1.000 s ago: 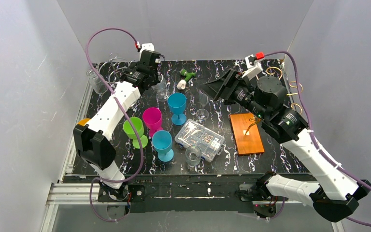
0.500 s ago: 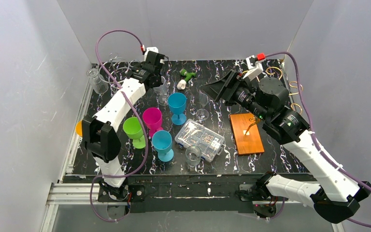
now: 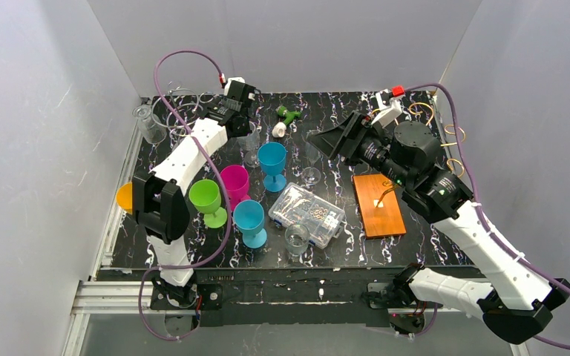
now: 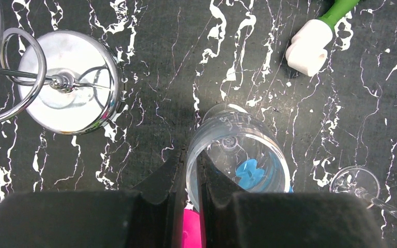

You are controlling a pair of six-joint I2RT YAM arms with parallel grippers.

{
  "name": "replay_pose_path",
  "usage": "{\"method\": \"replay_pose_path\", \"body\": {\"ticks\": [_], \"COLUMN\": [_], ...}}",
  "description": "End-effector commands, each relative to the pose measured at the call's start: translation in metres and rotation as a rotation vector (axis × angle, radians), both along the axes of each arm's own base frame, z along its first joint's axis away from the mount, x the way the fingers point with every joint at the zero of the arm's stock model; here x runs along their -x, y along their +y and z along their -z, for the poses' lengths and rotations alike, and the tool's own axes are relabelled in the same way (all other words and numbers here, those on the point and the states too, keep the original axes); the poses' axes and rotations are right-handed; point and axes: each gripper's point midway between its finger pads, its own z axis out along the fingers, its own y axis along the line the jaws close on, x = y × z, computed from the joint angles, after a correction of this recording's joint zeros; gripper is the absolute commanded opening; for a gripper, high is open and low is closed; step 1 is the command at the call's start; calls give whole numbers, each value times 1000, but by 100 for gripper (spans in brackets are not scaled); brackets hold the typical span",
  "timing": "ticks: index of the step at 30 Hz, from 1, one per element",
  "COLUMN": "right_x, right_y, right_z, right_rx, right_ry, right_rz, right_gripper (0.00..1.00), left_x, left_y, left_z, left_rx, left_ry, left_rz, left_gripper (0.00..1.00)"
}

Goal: Take the wine glass off the wine glass rack
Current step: Place the wine glass at the center of the board.

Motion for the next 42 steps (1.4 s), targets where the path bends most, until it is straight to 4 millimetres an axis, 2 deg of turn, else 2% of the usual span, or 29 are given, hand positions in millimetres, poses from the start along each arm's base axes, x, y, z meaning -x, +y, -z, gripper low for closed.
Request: {"method": "replay_pose_path", "body": {"ticks": [1,8,16,23,29,31,35,42], "right_x": [5,4,4,4,5,5,5,5], "right_y": [-2,-2,-2,-2,-2,-2,-2,-2], "right_z": [-14,-14,-12,-12,-14,-14,-14,-16], "right_rx": [-35,-38,-40,-42,-45,-46,-46,-52], "right_ry": [-45,-46,-43,-41,-44,-44,-43,-47], "right_rz": [-9,-9,-9,-9,-9,-9,-9,-9], "right_gripper": [84,84,84,84,84,84,84,84], "left_x": [-5,-5,-5,-5,-5,-4,-4,-2], "left_y": [1,1,2,0,-3,-2,-3,-5], "left_z": [-11,-2,-1,-5,-14,-16,-20,-27], "left_rx": [17,1,3,9,19,19,24,36], "left_ry": [-25,7,14,16,6,7,5,-1], "left_rz": [-21,-23,-28,-20,-6,-4,5,17], "left_gripper": [0,0,0,10,10,14,31,36]}}
